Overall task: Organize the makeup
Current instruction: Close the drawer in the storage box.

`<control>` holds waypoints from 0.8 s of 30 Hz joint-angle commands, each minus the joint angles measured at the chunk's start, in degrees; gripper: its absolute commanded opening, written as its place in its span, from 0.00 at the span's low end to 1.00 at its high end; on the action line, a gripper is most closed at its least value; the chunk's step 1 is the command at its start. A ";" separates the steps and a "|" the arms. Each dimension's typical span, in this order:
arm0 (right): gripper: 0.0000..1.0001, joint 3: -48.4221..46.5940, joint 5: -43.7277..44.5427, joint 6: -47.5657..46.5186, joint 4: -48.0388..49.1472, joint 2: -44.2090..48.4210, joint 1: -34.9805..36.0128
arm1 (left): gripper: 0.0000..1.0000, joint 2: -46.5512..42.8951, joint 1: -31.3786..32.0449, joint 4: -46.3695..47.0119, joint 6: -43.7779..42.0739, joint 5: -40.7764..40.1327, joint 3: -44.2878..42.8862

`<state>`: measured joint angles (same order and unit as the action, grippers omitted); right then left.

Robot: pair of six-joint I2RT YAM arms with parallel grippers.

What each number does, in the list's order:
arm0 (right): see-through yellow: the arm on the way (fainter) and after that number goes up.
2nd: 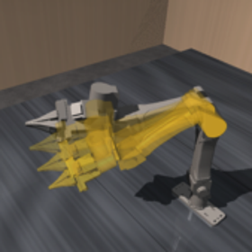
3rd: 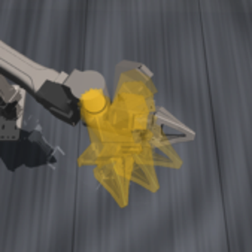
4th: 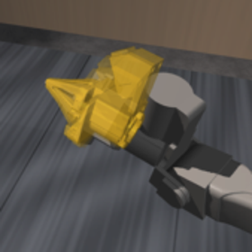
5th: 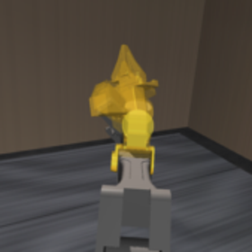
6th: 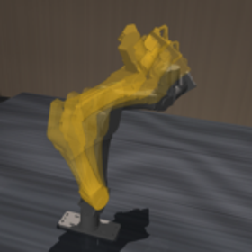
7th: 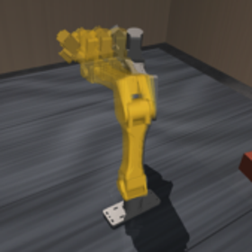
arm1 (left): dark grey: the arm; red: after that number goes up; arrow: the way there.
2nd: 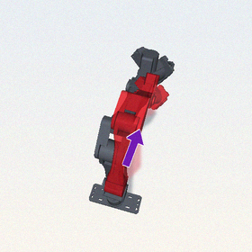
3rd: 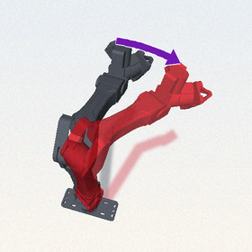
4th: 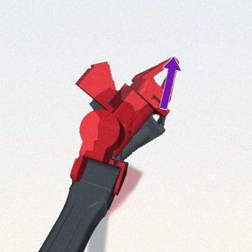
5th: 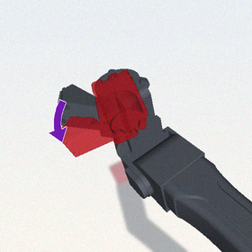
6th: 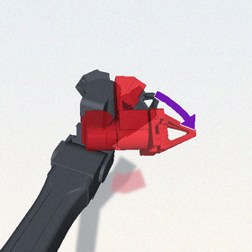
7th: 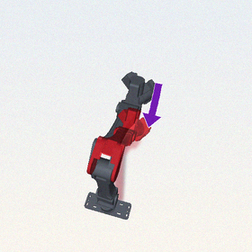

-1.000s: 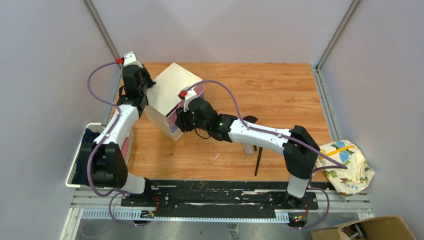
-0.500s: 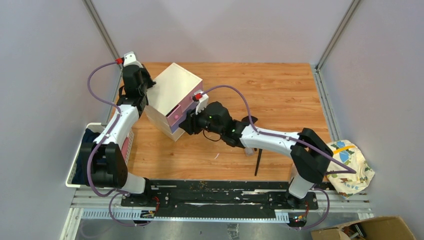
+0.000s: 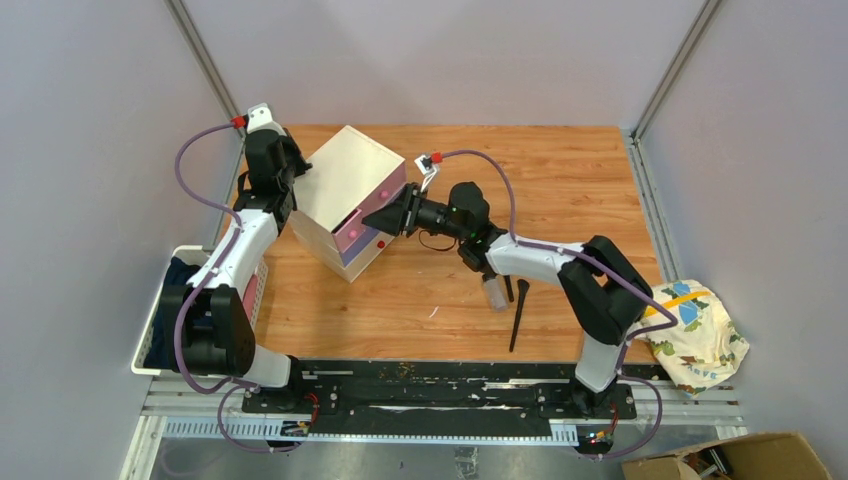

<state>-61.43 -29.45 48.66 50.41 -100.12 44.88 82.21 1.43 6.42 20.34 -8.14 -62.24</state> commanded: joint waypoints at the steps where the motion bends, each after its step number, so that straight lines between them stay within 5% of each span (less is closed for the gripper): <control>1: 0.42 -2.37 -8.38 11.49 8.45 -4.05 -0.21 | 0.00 0.55 1.39 -7.12 0.58 1.99 2.65; 24: 0.42 -2.15 -5.76 10.44 -1.21 -6.51 1.53 | 0.00 -0.05 1.44 -6.67 0.84 1.92 3.11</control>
<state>-62.08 -35.90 60.20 51.37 -104.97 45.34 81.80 1.58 6.52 20.23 -8.14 -61.89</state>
